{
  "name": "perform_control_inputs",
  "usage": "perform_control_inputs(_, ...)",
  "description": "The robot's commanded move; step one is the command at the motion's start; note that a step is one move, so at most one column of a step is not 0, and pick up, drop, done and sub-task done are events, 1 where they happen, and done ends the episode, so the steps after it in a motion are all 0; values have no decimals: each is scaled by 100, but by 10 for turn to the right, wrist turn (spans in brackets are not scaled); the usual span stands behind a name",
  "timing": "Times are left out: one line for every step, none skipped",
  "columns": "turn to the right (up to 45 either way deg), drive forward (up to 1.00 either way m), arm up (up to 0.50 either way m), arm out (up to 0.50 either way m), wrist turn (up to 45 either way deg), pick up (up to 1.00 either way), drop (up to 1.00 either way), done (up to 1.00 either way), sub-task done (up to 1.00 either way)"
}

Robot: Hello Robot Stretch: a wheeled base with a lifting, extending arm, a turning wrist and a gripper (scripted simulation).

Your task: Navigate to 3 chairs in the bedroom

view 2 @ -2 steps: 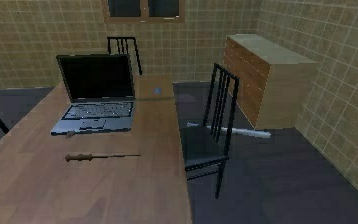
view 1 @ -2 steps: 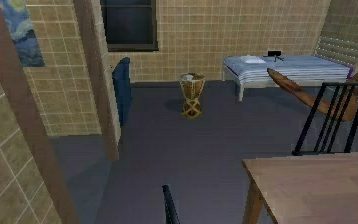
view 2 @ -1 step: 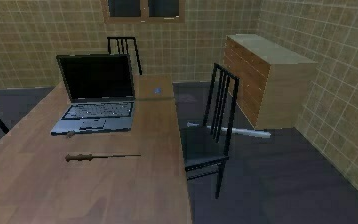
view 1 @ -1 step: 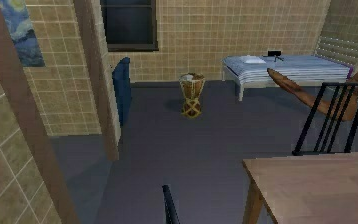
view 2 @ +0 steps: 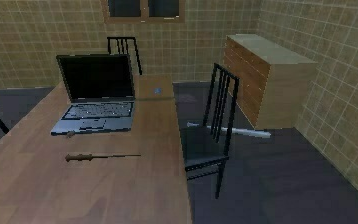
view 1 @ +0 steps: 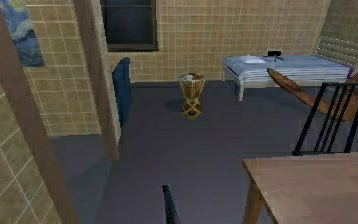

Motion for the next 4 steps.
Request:
perform_control_inputs(450, 0, 0, 0, 0, 0, 0, 0, 0)
perform_control_inputs(-450, 0, 0, 0, 0, 0, 0, 0, 0)
perform_control_inputs(-300, 0, 0, 0, 0, 0, 0, 0, 0)
perform_control_inputs(0, 30, 0, 0, 0, 0, 0, 0, 0)
